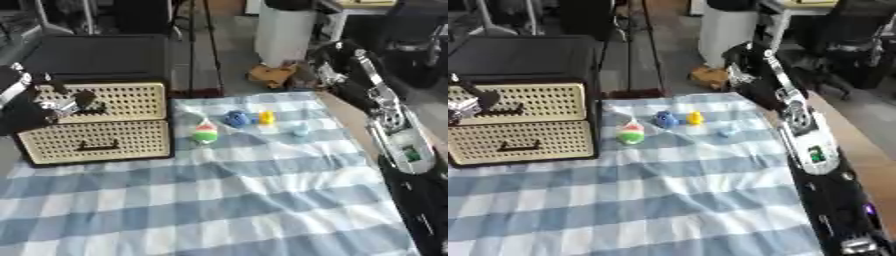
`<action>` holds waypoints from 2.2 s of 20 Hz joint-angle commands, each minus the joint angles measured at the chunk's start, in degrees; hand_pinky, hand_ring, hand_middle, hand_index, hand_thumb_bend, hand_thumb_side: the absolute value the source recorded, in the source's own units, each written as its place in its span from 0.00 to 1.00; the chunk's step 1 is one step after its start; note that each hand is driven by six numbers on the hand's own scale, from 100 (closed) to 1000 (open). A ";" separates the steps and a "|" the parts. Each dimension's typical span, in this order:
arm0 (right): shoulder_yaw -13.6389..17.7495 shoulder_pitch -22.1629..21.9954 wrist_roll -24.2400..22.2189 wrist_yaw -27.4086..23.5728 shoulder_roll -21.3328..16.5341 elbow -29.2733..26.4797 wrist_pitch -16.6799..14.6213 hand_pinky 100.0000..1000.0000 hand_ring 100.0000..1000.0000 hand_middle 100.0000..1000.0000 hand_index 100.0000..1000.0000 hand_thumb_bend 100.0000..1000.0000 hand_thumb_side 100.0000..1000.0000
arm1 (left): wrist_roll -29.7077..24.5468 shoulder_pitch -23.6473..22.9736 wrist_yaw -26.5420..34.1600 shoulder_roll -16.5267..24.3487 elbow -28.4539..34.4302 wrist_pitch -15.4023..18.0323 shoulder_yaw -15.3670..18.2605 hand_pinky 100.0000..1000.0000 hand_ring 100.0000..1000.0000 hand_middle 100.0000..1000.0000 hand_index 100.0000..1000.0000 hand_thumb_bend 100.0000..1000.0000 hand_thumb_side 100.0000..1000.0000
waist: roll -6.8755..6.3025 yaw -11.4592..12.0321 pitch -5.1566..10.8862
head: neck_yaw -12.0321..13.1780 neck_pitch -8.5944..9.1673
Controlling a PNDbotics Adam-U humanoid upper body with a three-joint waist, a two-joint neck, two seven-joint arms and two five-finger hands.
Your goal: Pick up objects from table and place into drawer.
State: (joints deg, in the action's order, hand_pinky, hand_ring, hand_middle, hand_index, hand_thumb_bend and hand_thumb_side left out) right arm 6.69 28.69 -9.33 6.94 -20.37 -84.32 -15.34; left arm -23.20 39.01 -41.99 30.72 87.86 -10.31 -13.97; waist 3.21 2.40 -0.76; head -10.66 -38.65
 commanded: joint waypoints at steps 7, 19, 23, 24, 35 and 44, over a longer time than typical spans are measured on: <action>-0.07 0.93 -0.44 -0.84 -0.48 -0.43 -0.19 0.11 0.29 0.29 0.60 0.00 0.40 | 0.74 3.35 -3.36 -1.72 -6.29 1.07 -0.56 0.00 0.00 0.00 0.67 0.55 1.00 | -0.15 -0.70 0.47 | 0.44 0.17; -0.32 1.30 -0.75 -0.80 -0.30 -0.35 -0.30 0.11 0.29 0.29 0.60 0.00 0.40 | 0.30 4.43 -4.67 -3.09 -10.04 2.11 -0.88 0.00 0.00 0.00 0.66 0.54 1.00 | -0.11 -1.59 0.27 | 1.01 0.37; -0.37 1.33 -0.79 -0.79 -0.26 -0.29 -0.33 0.11 0.29 0.29 0.61 0.00 0.39 | -0.40 4.68 -5.33 -3.25 -10.97 2.69 -1.04 0.00 0.00 0.00 0.66 0.52 1.00 | -0.07 -1.85 0.26 | 1.18 0.38; -0.37 1.34 -0.81 -0.81 -0.25 -0.29 -0.34 0.11 0.29 0.29 0.61 0.00 0.39 | -0.78 4.71 -5.48 -3.25 -11.17 2.86 -1.07 0.00 0.00 0.00 0.66 0.52 1.00 | -0.07 -1.88 0.25 | 1.18 0.38; -0.35 1.27 -0.94 -0.85 -0.26 -0.28 -0.32 0.11 0.29 0.29 0.61 0.00 0.39 | -2.47 4.74 -5.77 -3.29 -12.36 3.17 -0.87 0.00 0.00 0.00 0.66 0.51 1.00 | -0.12 -2.05 0.22 | 1.02 0.37; -0.39 1.37 -1.06 -0.86 -0.25 -0.24 -0.35 0.11 0.29 0.29 0.61 0.00 0.39 | -2.82 4.62 -6.47 -3.70 -13.23 3.38 -1.36 0.00 0.00 0.00 0.66 0.51 1.00 | -0.15 -2.31 0.05 | 1.00 0.44</action>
State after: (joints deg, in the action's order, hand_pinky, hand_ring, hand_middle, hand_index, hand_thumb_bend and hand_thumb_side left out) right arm 6.02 28.76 -10.13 6.88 -19.84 -84.01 -15.56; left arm -25.56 42.84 -48.03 26.67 74.63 -7.03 -15.34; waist 3.23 0.23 -1.11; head -9.64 -38.62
